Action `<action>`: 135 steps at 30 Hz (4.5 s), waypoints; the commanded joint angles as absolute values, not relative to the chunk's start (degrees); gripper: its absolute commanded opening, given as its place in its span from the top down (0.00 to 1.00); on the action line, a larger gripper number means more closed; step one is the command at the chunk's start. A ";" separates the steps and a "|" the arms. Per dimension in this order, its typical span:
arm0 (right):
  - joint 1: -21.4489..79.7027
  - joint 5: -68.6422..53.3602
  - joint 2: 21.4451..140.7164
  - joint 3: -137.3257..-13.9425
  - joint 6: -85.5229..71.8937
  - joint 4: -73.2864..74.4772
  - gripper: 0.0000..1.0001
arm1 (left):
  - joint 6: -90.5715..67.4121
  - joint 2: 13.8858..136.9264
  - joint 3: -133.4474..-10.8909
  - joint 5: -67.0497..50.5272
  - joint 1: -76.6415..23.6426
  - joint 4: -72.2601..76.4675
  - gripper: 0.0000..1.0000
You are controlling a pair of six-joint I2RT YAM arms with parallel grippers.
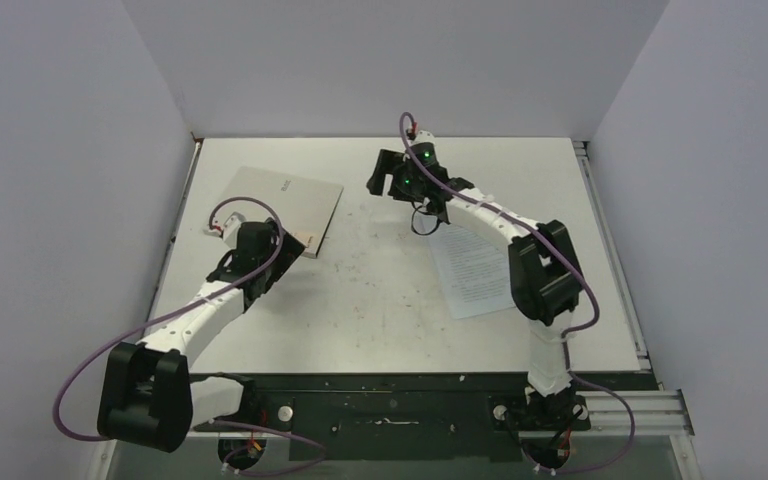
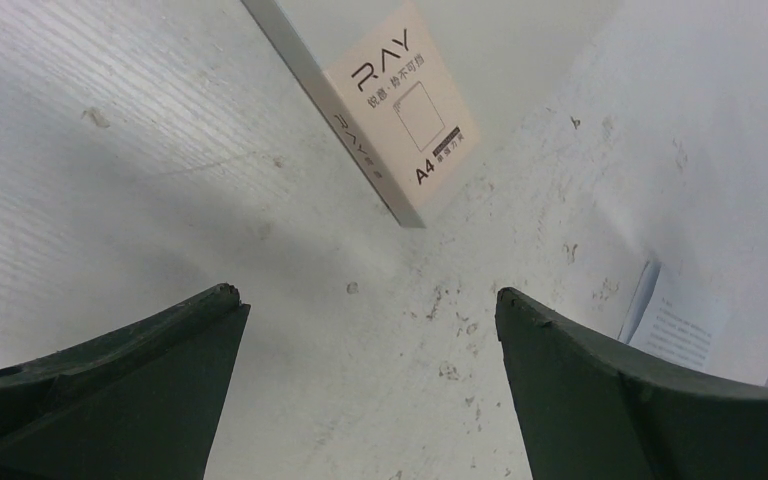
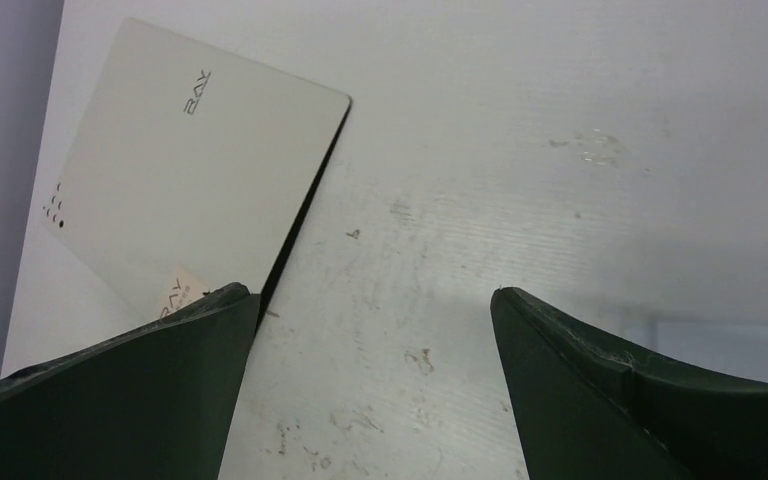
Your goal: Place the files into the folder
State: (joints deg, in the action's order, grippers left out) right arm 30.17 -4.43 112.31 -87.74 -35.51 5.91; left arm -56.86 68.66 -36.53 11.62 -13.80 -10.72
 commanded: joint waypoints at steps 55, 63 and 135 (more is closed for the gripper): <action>33.24 -17.04 164.08 -138.85 -50.36 -17.20 0.10 | -61.00 88.41 -44.29 9.40 -7.65 0.35 0.04; 34.51 -14.88 164.27 -139.77 -48.09 -11.40 0.10 | -60.73 89.44 -46.04 9.47 -7.64 -2.16 0.04; 49.69 -8.56 112.79 -52.29 -40.02 -30.39 0.11 | -45.53 79.97 -39.32 8.55 -19.77 -15.11 0.05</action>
State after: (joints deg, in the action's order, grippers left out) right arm 46.92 -8.03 116.79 -58.28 -39.62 -35.40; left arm -45.91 79.24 -37.63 18.37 -15.51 -17.78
